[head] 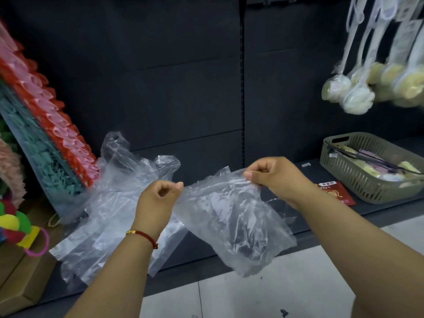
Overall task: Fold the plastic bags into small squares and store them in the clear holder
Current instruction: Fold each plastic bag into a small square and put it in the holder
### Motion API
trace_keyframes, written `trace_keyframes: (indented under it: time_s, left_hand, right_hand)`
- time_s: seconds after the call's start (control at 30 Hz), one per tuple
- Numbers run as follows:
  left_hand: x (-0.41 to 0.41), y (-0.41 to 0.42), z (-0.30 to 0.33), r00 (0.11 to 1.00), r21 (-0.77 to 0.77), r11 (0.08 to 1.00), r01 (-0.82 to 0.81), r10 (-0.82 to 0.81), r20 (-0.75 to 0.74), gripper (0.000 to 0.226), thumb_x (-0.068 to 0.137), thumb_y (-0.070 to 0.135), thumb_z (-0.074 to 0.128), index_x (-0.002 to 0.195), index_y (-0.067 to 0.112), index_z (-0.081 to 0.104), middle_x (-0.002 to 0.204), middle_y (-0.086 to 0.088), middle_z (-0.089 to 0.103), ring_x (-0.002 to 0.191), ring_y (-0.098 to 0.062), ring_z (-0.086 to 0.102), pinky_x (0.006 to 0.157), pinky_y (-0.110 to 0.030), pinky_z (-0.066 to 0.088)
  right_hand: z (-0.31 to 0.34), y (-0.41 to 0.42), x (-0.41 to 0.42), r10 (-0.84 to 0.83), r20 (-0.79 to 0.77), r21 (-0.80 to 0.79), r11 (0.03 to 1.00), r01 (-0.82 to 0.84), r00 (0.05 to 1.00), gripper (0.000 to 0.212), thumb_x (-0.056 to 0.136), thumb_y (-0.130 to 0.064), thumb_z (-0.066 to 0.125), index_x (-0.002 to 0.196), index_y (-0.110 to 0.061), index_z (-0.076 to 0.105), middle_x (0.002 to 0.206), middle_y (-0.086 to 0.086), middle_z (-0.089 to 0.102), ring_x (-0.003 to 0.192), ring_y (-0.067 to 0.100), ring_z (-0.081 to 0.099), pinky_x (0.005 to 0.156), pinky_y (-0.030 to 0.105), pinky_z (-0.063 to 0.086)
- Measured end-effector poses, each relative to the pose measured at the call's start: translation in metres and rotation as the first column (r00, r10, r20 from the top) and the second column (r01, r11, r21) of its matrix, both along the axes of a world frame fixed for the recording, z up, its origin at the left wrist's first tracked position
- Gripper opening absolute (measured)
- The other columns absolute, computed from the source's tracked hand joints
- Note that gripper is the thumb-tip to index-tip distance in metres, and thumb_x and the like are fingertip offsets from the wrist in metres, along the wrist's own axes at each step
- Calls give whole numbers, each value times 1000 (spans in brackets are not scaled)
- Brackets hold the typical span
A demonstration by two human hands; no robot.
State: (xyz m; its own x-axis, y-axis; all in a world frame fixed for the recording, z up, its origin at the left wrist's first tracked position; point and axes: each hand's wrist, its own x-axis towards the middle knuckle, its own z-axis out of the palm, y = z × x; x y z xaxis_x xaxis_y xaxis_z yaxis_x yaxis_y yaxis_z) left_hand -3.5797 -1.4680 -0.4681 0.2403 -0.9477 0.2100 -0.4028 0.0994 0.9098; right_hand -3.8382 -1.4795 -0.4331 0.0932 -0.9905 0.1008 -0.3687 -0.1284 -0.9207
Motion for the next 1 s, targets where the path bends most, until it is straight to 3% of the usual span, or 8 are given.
trace_keyframes:
  time_s: [0.13, 0.23, 0.3, 0.37, 0.47, 0.63, 0.87, 1.0]
  left_hand:
    - [-24, 8, 13, 927, -66, 950, 306, -281, 247, 32, 84, 36, 74, 113, 33, 60, 112, 26, 57, 101, 20, 50, 82, 3, 34]
    - [-39, 10, 8, 863, 14, 873, 487, -484, 142, 34, 75, 33, 79, 106, 24, 69, 102, 11, 70, 94, 4, 63, 83, -9, 45]
    - [-40, 9, 5, 877, 22, 881, 473, -473, 89, 10, 79, 19, 78, 87, 15, 73, 77, 7, 68, 71, -6, 59, 69, -20, 47]
    - [-31, 5, 3, 907, 5, 908, 419, -419, 35, 12, 82, 11, 75, 72, 8, 68, 62, 6, 55, 62, -7, 49, 62, -22, 42]
    - [-10, 3, 5, 922, -24, 927, 375, -376, -96, 19, 84, 10, 72, 73, -2, 63, 69, -7, 55, 68, -17, 51, 68, -32, 45]
    - [18, 3, 7, 905, -44, 943, 330, -329, -269, 11, 75, 25, 70, 73, 14, 69, 75, -5, 67, 74, -17, 62, 76, -31, 52]
    - [37, 4, 3, 854, -27, 951, 307, -287, -434, 17, 74, 19, 69, 78, 8, 58, 80, -7, 65, 75, -18, 62, 72, -24, 56]
    - [53, 6, 1, 824, 6, 944, 331, -286, -489, 40, 56, 40, 90, 74, 16, 64, 81, -5, 64, 75, -14, 62, 72, -23, 54]
  right_hand:
    - [-2, 11, 24, 121, -159, 9, 993, -122, 980, 14, 88, -25, 71, 75, -20, 72, 61, -10, 66, 52, -1, 54, 53, 13, 43]
    - [-4, 16, 40, 177, -105, -22, 983, -181, 979, 14, 87, -21, 73, 75, -25, 67, 61, -15, 64, 57, -4, 56, 60, 14, 44]
    - [-2, 18, 42, 182, -28, 2, 983, -182, 983, 9, 87, -20, 72, 83, -21, 65, 66, -6, 68, 63, 4, 61, 67, 21, 51]
    - [0, 17, 37, 178, 54, 32, 983, -180, 983, 9, 91, -23, 68, 90, -16, 62, 77, 2, 73, 72, 12, 67, 80, 29, 56]
    - [4, 12, 16, 197, -1, 69, 978, -197, 980, 35, 90, -51, 54, 93, -18, 66, 98, -5, 73, 93, 8, 67, 94, 36, 51]
    - [1, 8, -6, 327, -113, 124, 942, -313, 938, 66, 68, -91, 41, 91, -37, 71, 121, -20, 62, 118, 6, 55, 108, 42, 38]
    - [-4, 13, 4, 505, -178, 217, 857, -467, 845, 40, 73, -47, 78, 108, -54, 58, 113, -15, 61, 95, 5, 61, 84, 19, 47]
    - [-16, 9, 18, 451, -210, 170, 891, -421, 868, 18, 78, -20, 81, 91, -23, 70, 86, -12, 73, 79, 7, 67, 78, 21, 53]
